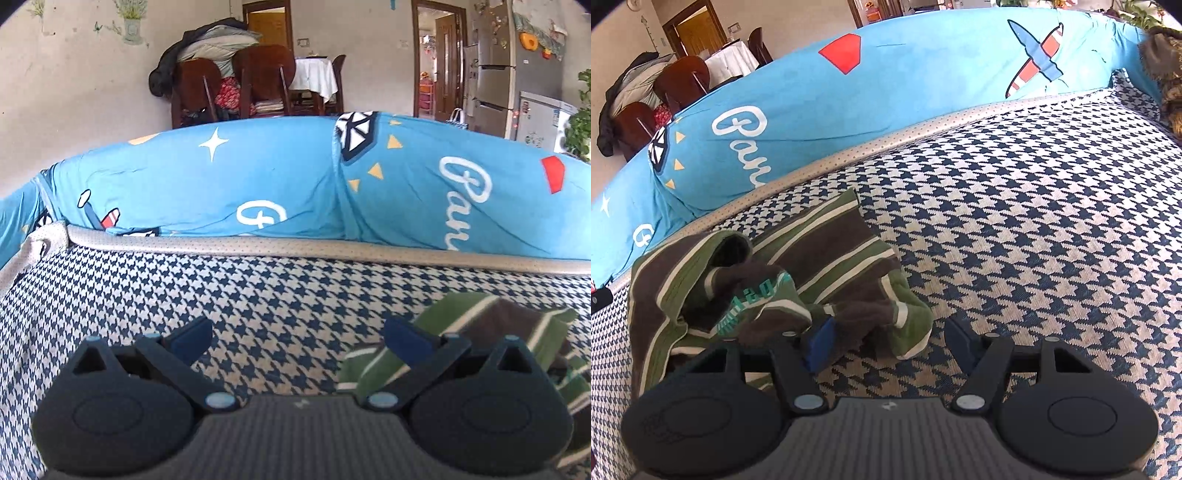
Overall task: Fold clothes
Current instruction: 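Move the right gripper onto the garment edge and close on it, then lift the held garment edge with the right gripper and fold it over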
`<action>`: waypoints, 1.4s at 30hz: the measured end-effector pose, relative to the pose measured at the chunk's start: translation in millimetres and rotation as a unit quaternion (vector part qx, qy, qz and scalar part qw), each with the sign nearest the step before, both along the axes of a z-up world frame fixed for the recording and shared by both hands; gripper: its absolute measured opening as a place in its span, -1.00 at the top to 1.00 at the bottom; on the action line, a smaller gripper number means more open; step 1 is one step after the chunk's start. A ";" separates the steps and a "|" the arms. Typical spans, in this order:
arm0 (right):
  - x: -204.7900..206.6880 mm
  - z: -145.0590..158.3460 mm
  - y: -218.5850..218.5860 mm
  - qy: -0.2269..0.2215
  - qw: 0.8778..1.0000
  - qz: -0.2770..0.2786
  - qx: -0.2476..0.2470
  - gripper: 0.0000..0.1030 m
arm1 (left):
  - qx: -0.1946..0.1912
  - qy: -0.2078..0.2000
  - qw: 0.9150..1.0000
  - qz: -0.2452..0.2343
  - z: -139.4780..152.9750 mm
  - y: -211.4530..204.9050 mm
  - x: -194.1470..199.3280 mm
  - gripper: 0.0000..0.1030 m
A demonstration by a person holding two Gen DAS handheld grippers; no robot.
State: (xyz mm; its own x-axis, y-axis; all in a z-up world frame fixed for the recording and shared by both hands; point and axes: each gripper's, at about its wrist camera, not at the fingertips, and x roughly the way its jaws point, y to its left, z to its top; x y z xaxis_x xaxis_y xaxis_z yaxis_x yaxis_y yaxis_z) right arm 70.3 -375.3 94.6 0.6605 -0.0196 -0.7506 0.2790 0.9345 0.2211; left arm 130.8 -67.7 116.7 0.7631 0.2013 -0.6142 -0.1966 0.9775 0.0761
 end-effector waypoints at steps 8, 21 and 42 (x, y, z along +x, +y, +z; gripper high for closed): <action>21.0 -17.6 9.5 0.039 0.995 -0.007 -0.089 -0.53 | -0.013 0.064 0.998 0.008 -34.3 9.4 30.8 -1.00; 22.1 -36.5 43.8 0.014 0.990 0.143 -0.003 -0.53 | -0.041 0.114 0.986 -0.117 -55.3 -39.2 15.7 -1.00; -18.3 3.0 -2.4 -0.061 0.988 0.140 0.017 -0.54 | -0.044 0.114 0.971 -0.204 -55.1 -82.3 -55.9 -0.99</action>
State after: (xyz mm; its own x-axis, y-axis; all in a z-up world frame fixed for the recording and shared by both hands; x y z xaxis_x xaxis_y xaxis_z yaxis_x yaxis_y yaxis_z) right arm 52.0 -377.7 97.6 0.7224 0.2007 -0.6617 -0.0205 0.9627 0.2696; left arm 74.9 -150.1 61.5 0.6108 -0.1509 -0.7773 0.2208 0.9752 -0.0158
